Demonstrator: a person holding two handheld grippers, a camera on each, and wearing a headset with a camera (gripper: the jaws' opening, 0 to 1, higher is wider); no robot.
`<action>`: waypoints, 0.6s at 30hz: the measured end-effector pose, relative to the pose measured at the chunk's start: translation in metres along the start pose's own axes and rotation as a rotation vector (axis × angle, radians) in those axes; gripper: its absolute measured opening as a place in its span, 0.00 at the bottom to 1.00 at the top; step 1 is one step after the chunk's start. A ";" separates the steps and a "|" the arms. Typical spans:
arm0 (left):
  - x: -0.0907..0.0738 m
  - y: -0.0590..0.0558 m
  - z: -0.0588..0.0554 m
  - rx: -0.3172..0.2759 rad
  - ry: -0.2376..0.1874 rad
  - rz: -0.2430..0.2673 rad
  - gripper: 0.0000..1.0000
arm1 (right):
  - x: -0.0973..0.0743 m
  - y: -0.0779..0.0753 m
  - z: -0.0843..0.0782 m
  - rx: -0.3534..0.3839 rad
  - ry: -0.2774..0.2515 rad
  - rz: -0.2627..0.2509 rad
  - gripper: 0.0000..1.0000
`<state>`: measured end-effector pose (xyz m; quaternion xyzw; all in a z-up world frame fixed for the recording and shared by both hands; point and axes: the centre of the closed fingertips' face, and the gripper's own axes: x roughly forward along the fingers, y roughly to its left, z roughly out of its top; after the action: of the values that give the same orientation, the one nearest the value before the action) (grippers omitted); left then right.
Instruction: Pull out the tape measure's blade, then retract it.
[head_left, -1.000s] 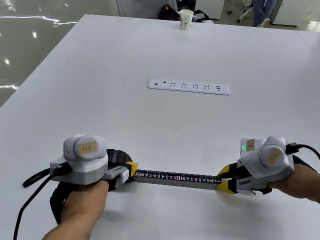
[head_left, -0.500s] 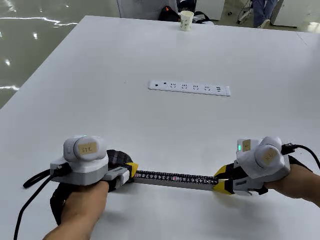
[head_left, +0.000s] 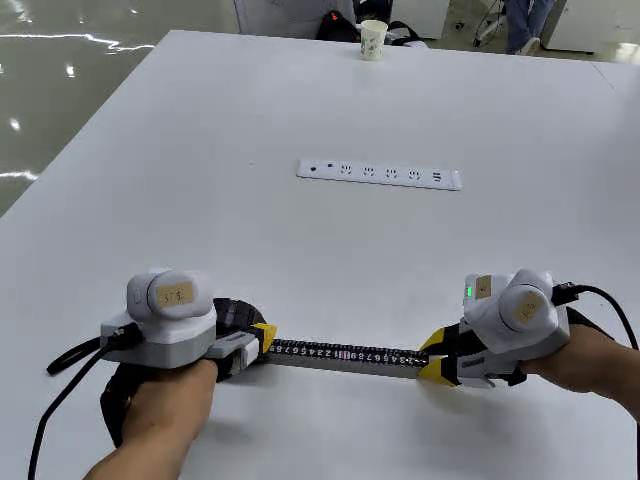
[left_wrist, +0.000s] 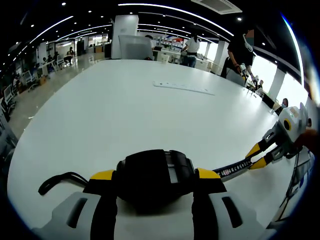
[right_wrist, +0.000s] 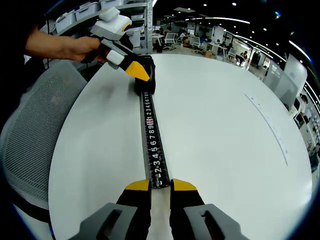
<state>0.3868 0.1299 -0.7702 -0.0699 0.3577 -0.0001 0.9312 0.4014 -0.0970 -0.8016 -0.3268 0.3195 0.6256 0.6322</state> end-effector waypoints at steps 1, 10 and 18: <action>0.000 0.000 0.000 -0.002 -0.001 0.000 0.55 | 0.000 0.000 0.000 -0.002 -0.001 0.001 0.10; -0.001 0.000 0.000 -0.002 0.001 -0.002 0.55 | 0.003 0.001 0.005 -0.002 -0.006 0.004 0.10; -0.001 0.001 0.000 -0.005 0.001 -0.004 0.55 | 0.007 0.001 0.009 -0.004 -0.012 0.007 0.10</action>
<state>0.3858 0.1310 -0.7700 -0.0727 0.3583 -0.0010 0.9308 0.4000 -0.0855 -0.8016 -0.3230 0.3156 0.6305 0.6313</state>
